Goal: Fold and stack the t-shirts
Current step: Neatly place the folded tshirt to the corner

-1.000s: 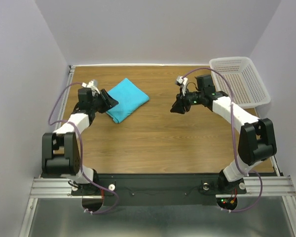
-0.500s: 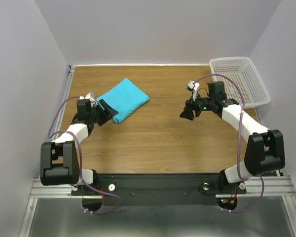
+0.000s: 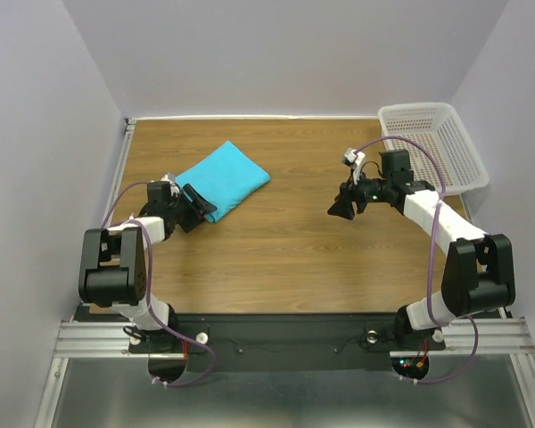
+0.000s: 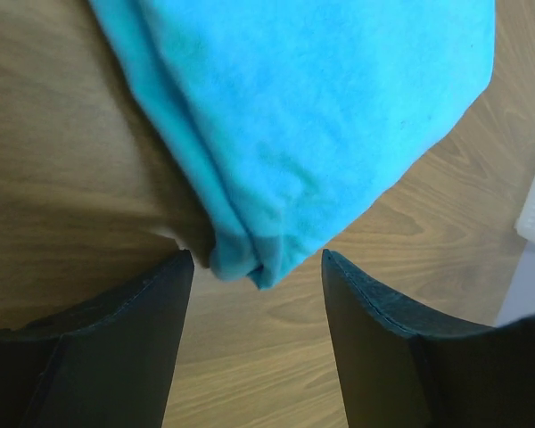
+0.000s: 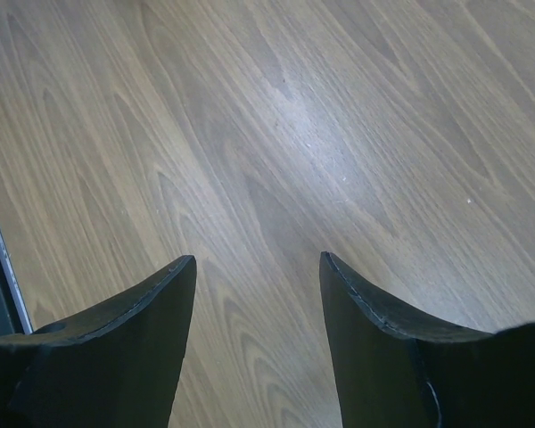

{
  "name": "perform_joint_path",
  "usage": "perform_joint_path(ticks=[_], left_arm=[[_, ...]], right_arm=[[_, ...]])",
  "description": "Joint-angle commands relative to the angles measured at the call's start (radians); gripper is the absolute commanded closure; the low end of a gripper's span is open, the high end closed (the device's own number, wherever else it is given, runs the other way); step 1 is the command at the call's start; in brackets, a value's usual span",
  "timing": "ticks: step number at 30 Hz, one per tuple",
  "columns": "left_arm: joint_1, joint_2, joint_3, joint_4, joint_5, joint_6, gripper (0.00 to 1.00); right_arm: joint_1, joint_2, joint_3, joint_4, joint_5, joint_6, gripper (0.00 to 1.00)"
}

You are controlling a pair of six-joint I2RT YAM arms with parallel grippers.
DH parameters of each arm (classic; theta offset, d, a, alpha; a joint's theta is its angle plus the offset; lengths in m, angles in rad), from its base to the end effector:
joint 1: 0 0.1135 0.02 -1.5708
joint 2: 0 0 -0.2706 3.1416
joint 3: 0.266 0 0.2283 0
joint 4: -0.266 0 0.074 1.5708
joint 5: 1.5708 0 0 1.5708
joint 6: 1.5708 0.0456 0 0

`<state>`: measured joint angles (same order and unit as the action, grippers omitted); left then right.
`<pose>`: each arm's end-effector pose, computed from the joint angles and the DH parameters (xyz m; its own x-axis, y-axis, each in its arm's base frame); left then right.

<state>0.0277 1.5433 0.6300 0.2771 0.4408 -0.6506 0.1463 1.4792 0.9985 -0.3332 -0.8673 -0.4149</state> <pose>0.2878 -0.0115 0.1779 -0.6652 -0.5664 -0.4865 -0.1067 0.7170 -0.6889 0.2812 0.0766 0.2591 -0.4114 -0.3242 -0.8519 -0.8503 0.4731 0.2305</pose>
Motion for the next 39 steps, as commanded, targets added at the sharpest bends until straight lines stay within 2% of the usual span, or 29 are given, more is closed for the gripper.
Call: perform_joint_path(ticks=[1, 4, 9, 10, 12, 13, 15, 19, 21, 22, 25, 28, 29, 35, 39], left_arm=[[-0.011, 0.044, 0.052, 0.046, -0.022, -0.014, 0.3], [-0.015, 0.086, 0.082, 0.051, -0.02, -0.023, 0.32], [-0.02, 0.135, 0.099, 0.062, -0.004, -0.027, 0.48], [-0.02, 0.143, 0.097, 0.066, 0.004, -0.029, 0.57], [-0.022, 0.149, 0.096, 0.073, 0.007, -0.026, 0.68], [-0.02, 0.153, 0.096, 0.073, 0.012, -0.02, 0.81], [-0.017, 0.152, 0.1, 0.056, 0.006, -0.008, 1.0], [0.012, 0.152, 0.186, -0.061, -0.056, 0.098, 1.0], [0.044, 0.161, 0.235, -0.177, -0.086, 0.198, 1.0], [0.081, 0.181, 0.296, -0.266, -0.118, 0.274, 1.0], [0.133, 0.221, 0.432, -0.393, -0.174, 0.382, 1.0], [0.179, 0.297, 0.564, -0.51, -0.311, 0.494, 1.0], [0.196, 0.32, 0.603, -0.566, -0.335, 0.512, 1.0], [0.222, 0.481, 0.832, -0.645, -0.523, 0.577, 1.0], [0.224, 0.563, 0.974, -0.707, -0.599, 0.605, 1.0]], right_arm=[[-0.01, -0.007, -0.001, 0.019, -0.033, -0.015, 0.37], [-0.014, -0.002, 0.0, 0.019, -0.035, -0.018, 0.37], [-0.022, -0.002, 0.0, 0.019, -0.03, -0.016, 0.37], [-0.025, -0.002, -0.001, 0.019, -0.032, -0.016, 0.37], [-0.028, 0.0, -0.001, 0.019, -0.033, -0.018, 0.37], [-0.03, 0.0, -0.001, 0.019, -0.035, -0.018, 0.37], [-0.033, 0.0, 0.0, 0.019, -0.038, -0.018, 0.37], [-0.037, -0.002, -0.001, 0.019, -0.041, -0.016, 0.37], [-0.042, -0.002, -0.003, 0.019, -0.041, -0.018, 0.37], [-0.042, -0.002, -0.003, 0.019, -0.042, -0.018, 0.37], [-0.042, 0.003, -0.003, 0.019, -0.05, -0.016, 0.37], [-0.044, 0.004, -0.003, 0.019, -0.062, -0.016, 0.37], [-0.044, 0.003, -0.004, 0.017, -0.064, -0.018, 0.37], [-0.042, -0.003, -0.008, 0.017, -0.081, -0.016, 0.37], [-0.042, -0.005, -0.009, 0.017, -0.079, -0.018, 0.37]])
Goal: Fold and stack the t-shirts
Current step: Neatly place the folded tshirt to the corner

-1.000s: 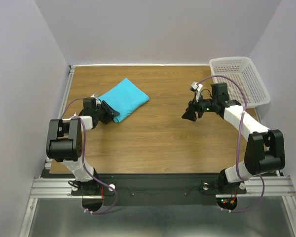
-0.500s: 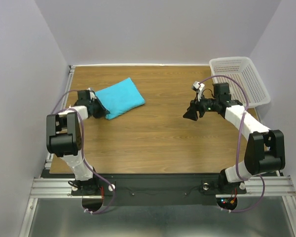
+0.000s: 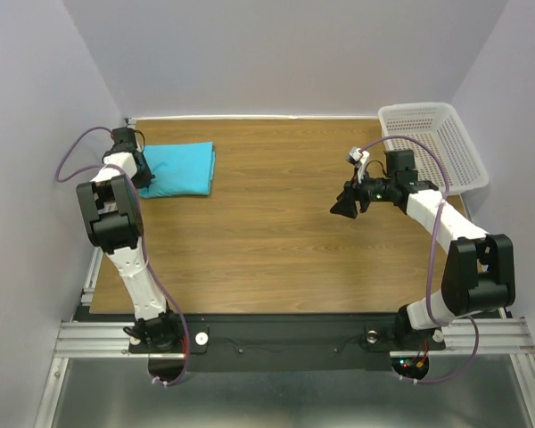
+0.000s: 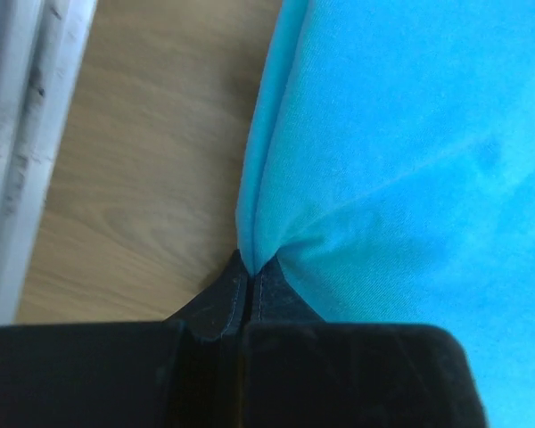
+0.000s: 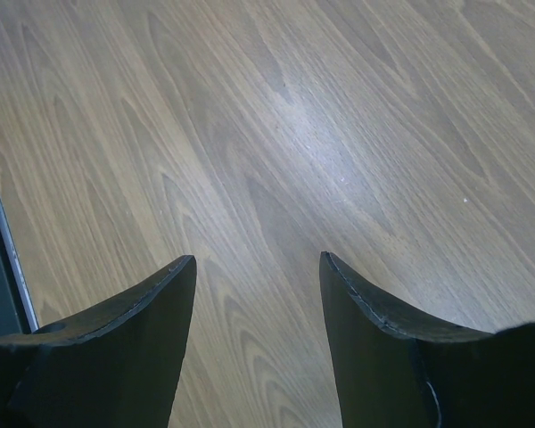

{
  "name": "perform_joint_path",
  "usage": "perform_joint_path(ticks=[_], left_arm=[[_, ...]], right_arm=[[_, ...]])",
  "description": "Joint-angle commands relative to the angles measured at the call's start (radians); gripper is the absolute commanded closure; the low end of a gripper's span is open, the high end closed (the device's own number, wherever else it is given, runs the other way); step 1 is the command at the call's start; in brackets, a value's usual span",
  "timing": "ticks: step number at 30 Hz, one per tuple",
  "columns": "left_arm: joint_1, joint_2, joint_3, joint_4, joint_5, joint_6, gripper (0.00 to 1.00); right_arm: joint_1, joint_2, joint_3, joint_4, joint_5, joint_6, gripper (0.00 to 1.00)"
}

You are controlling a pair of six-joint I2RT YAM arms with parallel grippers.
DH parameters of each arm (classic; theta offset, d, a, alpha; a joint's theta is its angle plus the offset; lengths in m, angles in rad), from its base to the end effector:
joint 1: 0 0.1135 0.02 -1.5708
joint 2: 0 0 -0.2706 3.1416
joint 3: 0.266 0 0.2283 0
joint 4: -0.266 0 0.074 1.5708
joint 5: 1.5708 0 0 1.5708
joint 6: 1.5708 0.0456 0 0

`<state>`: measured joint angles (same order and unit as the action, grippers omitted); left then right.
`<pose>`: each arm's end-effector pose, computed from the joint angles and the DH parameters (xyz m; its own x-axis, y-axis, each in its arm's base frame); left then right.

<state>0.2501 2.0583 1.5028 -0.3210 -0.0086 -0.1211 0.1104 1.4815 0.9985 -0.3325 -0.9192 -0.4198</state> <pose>0.4282 0.1098 0.1955 -0.7086 -0.3057 -0.6360 -0.3409 0.9374 -0.0707 0.2827 0.0678 0.2599 -0.4128 -0.2944 -0.8619 -0.8506 0.4629 0.2492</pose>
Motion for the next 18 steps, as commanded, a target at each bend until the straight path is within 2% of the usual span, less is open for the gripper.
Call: perform_joint_path(ticks=[1, 6, 7, 9, 10, 18], left_arm=[[0.005, 0.071, 0.144, -0.118, -0.181, 0.078, 1.0], [0.029, 0.109, 0.224, -0.17, -0.22, 0.112, 0.99], [0.035, 0.108, 0.229, -0.173, -0.211, 0.112, 0.91], [0.051, 0.086, 0.223, -0.168, -0.179, 0.103, 0.82], [0.054, 0.057, 0.217, -0.165, -0.165, 0.101, 0.7], [0.061, -0.136, 0.223, -0.148, -0.117, 0.083, 0.55]], right_arm=[[-0.008, -0.009, -0.009, 0.016, -0.027, -0.017, 0.37], [-0.008, -0.013, -0.011, 0.015, -0.024, -0.019, 0.37], [-0.008, -0.013, -0.011, 0.015, -0.026, -0.019, 0.37], [-0.009, -0.012, -0.011, 0.015, -0.024, -0.02, 0.37], [-0.008, -0.01, -0.011, 0.013, -0.024, -0.022, 0.37], [-0.006, -0.015, -0.009, 0.013, -0.033, -0.02, 0.37]])
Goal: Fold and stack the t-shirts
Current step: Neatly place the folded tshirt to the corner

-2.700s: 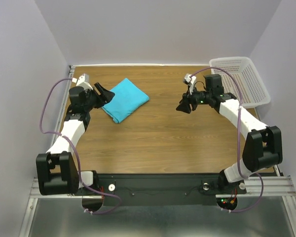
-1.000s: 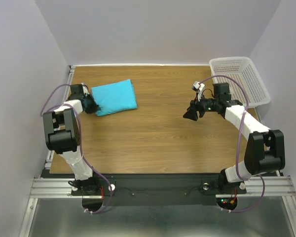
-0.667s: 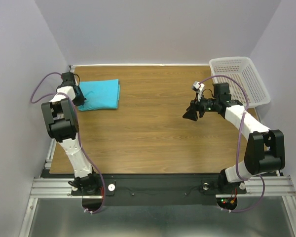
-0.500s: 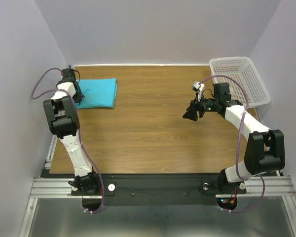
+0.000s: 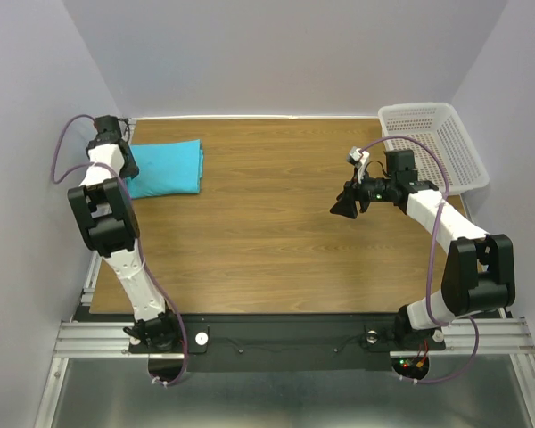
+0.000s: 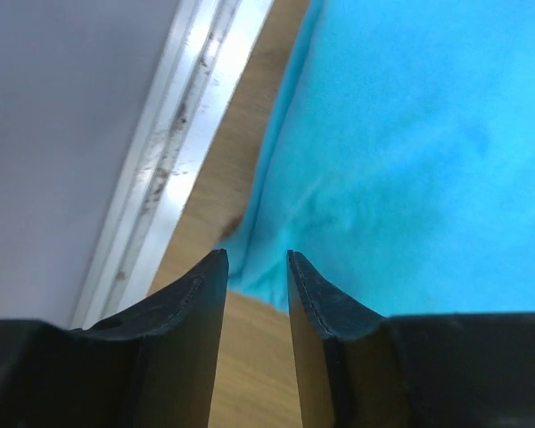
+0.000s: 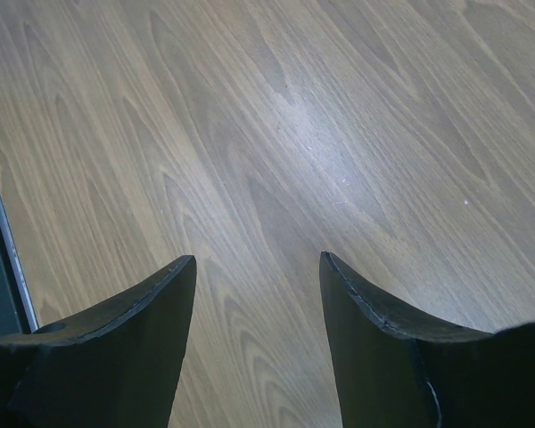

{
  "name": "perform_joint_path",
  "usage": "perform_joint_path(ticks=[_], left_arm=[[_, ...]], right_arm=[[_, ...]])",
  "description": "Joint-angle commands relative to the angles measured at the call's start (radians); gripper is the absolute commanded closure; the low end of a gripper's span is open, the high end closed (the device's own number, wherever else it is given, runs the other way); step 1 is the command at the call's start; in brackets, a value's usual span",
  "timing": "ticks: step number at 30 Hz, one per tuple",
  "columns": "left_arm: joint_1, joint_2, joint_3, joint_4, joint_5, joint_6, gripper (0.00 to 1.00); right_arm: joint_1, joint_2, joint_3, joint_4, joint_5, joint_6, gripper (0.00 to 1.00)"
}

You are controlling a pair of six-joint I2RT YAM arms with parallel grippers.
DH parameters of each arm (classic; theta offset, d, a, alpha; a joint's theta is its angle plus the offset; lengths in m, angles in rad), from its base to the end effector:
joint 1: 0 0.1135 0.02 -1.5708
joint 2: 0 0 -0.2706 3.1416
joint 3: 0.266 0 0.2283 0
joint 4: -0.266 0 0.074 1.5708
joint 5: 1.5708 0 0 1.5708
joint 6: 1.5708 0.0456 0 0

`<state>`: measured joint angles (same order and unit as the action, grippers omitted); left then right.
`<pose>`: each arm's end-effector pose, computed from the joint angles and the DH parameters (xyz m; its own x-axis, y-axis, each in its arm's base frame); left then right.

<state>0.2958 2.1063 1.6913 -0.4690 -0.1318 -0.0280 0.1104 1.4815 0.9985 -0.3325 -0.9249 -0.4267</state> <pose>0.4377 0.1397 0.2201 -0.7291 -0.2512 -0.6367 -0.3892 0.9173 0.0838 0.2826 0.0680 0.2600 -0.4061 -0.2957 -0.8647 -0.8552 0.4565 0.2456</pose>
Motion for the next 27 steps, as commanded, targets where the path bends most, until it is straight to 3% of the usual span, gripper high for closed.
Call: perform_joint_path(ticks=[1, 7, 10, 13, 17, 21, 27], left_arm=[[0.017, -0.207, 0.034, -0.005, 0.009, -0.01, 0.55], [0.017, -0.305, -0.068, 0.038, 0.052, -0.012, 0.57], [0.017, -0.361, -0.154, 0.088, 0.214, -0.012, 0.63], [0.016, -0.416, -0.254, 0.144, 0.467, -0.013, 0.67], [0.014, -0.451, -0.326, 0.214, 0.586, -0.03, 0.67], [0.009, -0.444, -0.352, 0.247, 0.535, -0.032, 0.66], [-0.033, -0.425, -0.409, 0.337, 0.655, -0.093, 0.73]], right_arm=[[-0.006, -0.016, -0.009, 0.012, -0.026, -0.015, 0.37], [-0.008, -0.03, -0.011, 0.01, -0.023, -0.015, 0.37], [-0.008, -0.032, -0.012, 0.009, -0.017, -0.02, 0.37], [-0.008, -0.033, -0.012, 0.007, -0.014, -0.024, 0.37], [-0.008, -0.039, -0.015, 0.007, -0.009, -0.03, 0.37], [-0.008, -0.041, -0.017, 0.006, -0.002, -0.029, 0.37], [-0.014, -0.041, -0.027, 0.007, 0.008, -0.055, 0.37]])
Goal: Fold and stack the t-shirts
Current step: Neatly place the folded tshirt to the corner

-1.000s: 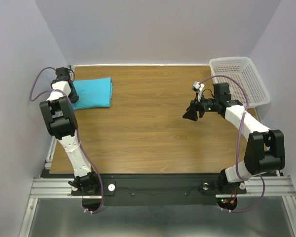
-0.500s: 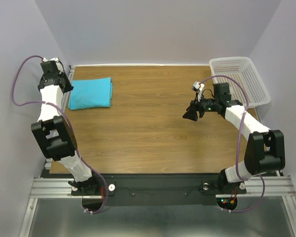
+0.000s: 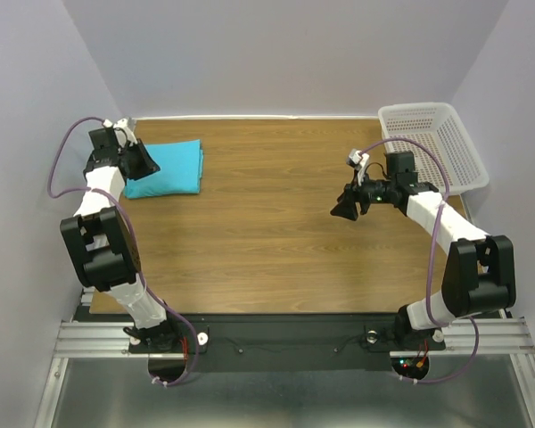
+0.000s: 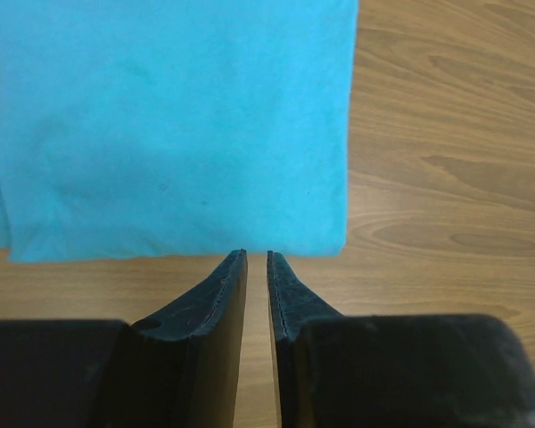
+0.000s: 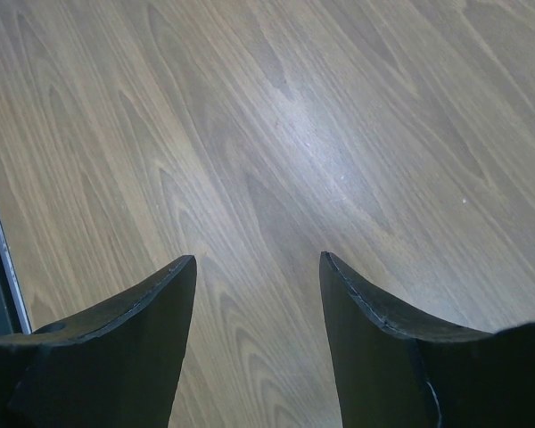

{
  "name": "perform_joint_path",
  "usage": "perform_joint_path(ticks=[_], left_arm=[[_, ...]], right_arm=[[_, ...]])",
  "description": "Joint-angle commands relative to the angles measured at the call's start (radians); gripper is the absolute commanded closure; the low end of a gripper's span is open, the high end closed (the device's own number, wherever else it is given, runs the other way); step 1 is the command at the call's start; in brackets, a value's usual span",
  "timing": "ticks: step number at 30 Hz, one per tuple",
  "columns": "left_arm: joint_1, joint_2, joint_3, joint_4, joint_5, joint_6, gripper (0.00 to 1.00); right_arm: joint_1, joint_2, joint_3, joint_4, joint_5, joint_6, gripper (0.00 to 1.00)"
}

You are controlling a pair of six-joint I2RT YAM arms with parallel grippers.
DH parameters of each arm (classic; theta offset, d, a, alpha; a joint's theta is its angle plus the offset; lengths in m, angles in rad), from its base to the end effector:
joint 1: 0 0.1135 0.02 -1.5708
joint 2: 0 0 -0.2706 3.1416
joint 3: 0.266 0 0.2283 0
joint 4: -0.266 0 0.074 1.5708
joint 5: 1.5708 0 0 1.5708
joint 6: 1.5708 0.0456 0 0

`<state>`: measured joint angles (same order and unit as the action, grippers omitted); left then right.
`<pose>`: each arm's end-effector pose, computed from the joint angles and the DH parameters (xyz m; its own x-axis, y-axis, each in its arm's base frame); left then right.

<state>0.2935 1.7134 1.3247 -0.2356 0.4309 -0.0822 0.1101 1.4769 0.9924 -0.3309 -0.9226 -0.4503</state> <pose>0.3680 0.0913 0.2859 -0.5627 -0.2480 -0.7886 0.0154 0.9506 -0.3099 0.2814 0.0677 0.2595 -0.3862 -0.3071 -0.8698 -0.8637 0.4514 0.2241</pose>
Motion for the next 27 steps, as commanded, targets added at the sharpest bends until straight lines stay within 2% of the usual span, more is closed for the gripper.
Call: perform_joint_path(ticks=[1, 4, 6, 10, 11, 13, 14, 15, 16, 18, 20, 22, 27], left_arm=[[-0.042, -0.043, -0.056, 0.116, 0.095, -0.042, 0.73], [-0.068, -0.116, -0.134, 0.177, 0.118, -0.065, 0.74], [-0.08, -0.22, -0.215, 0.231, 0.118, -0.073, 0.74], [-0.083, -0.443, -0.364, 0.332, 0.045, -0.085, 0.65], [-0.082, -0.53, -0.415, 0.358, 0.02, -0.088, 0.58], [-0.082, -0.61, -0.467, 0.384, 0.006, -0.097, 0.48], [-0.08, -0.679, -0.513, 0.4, -0.001, -0.102, 0.37], [-0.079, -0.705, -0.534, 0.415, -0.007, -0.117, 0.29], [-0.077, -0.757, -0.574, 0.421, -0.032, -0.129, 0.16], [-0.077, -0.791, -0.602, 0.426, -0.052, -0.159, 0.06], [-0.077, -0.813, -0.625, 0.418, -0.035, -0.157, 0.04], [-0.076, -0.811, -0.624, 0.383, -0.018, -0.148, 0.04], [-0.076, -0.842, -0.63, 0.34, 0.019, -0.114, 0.04]], right_arm=[[-0.016, -0.04, -0.023, 0.006, 0.008, -0.036, 0.37], [-0.024, -0.055, -0.021, 0.006, 0.03, -0.041, 0.37], [-0.026, -0.087, -0.015, 0.006, 0.07, -0.024, 0.36], [-0.029, -0.147, -0.006, 0.006, 0.192, 0.042, 0.29], [-0.03, -0.165, -0.005, 0.004, 0.25, 0.074, 0.26], [-0.035, -0.19, -0.003, 0.004, 0.31, 0.105, 0.21], [-0.036, -0.197, -0.001, 0.006, 0.383, 0.125, 0.2], [-0.039, -0.208, 0.006, 0.006, 0.428, 0.169, 0.15], [-0.043, -0.223, 0.009, 0.006, 0.502, 0.188, 0.14], [-0.053, -0.248, 0.009, 0.006, 0.556, 0.229, 0.1], [-0.059, -0.293, 0.005, 0.013, 0.636, 0.263, 0.01], [-0.069, -0.331, 0.008, 0.015, 0.669, 0.315, 0.0], [-0.07, -0.382, -0.005, 0.043, 0.878, 0.516, 0.0]])
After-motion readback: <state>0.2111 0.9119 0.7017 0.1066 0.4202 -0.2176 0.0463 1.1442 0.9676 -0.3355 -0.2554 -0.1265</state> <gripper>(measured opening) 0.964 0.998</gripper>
